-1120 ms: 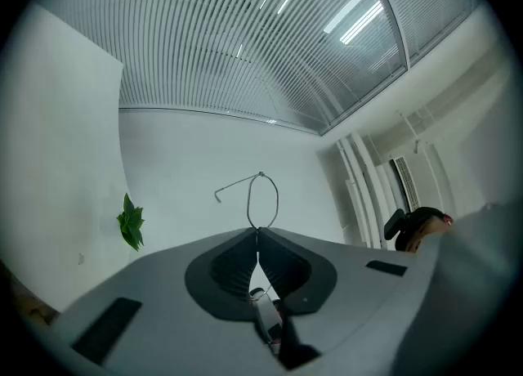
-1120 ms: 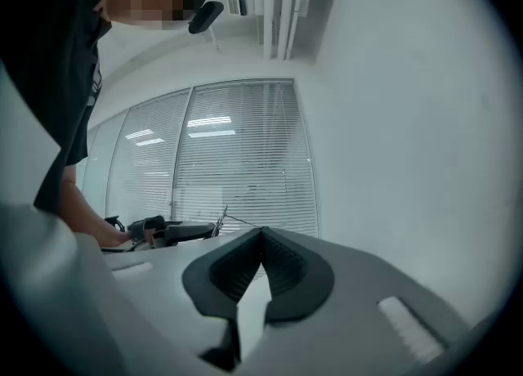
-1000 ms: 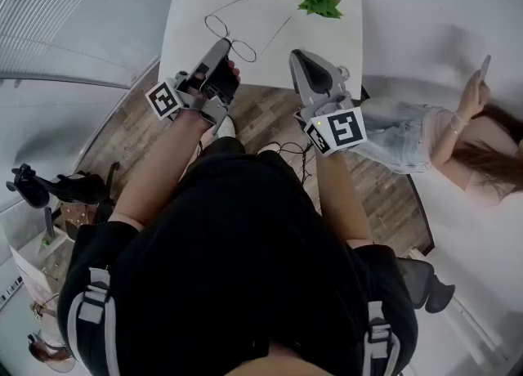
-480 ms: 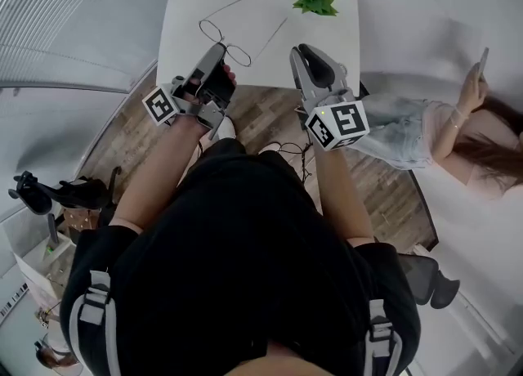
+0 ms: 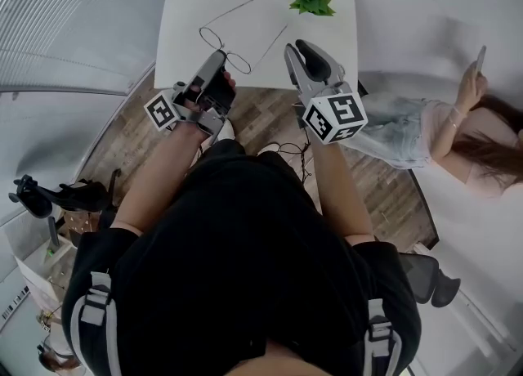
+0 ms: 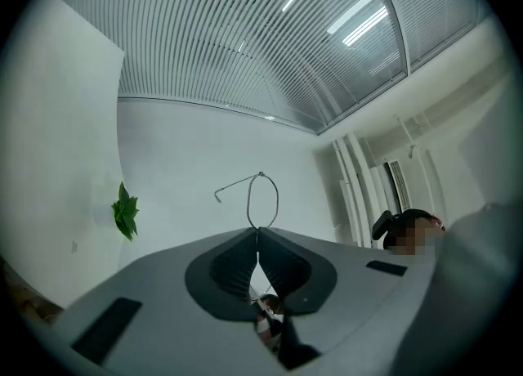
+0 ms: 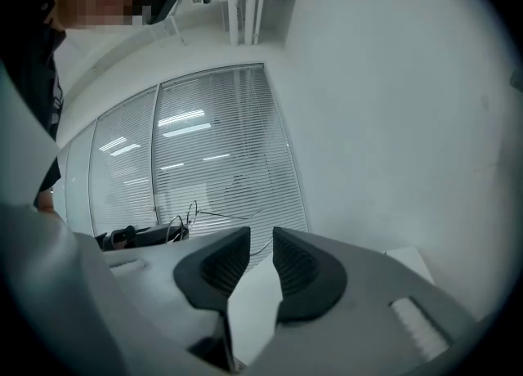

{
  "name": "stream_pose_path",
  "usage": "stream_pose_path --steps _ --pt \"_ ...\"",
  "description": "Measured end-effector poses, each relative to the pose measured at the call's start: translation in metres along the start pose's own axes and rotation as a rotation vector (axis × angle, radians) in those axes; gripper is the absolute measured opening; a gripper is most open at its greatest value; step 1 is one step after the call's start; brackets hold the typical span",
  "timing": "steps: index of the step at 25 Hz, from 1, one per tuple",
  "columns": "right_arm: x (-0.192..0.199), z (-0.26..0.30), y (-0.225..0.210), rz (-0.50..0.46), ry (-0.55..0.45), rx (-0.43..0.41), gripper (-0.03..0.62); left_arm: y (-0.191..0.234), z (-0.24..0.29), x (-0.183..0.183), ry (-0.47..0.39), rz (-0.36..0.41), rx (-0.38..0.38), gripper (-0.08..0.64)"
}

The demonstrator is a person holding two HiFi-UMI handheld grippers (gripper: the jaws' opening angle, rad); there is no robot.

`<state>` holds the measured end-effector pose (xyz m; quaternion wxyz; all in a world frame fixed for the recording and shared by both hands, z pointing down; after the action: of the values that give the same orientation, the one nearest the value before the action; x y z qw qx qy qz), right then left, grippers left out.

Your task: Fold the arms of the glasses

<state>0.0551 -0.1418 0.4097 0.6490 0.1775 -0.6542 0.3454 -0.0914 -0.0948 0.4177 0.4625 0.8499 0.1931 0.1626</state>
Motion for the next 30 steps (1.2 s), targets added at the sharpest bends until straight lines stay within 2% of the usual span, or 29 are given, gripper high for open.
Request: stream_pose_path --steps 21,30 --pt "0.015 0.024 -0.023 0.112 0.067 0.042 0.11 0.005 -0.002 0.012 0.02 -0.023 0.029 0.014" --pt "0.016 0.032 -0.02 0.147 0.079 0.014 0.109 0.006 -0.001 0.013 0.023 -0.03 0.034 0.014"
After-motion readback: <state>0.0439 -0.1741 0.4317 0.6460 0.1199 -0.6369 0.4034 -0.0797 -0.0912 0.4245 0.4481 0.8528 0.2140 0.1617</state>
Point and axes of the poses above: the fingertips, and each gripper's own axes: z forward along the fingers, y to its left, x out of its underside, the point moved 1 cm from there along -z, backward along the fingers, and after that the axes turned 2 degrees about x, right-handed, at the moved point
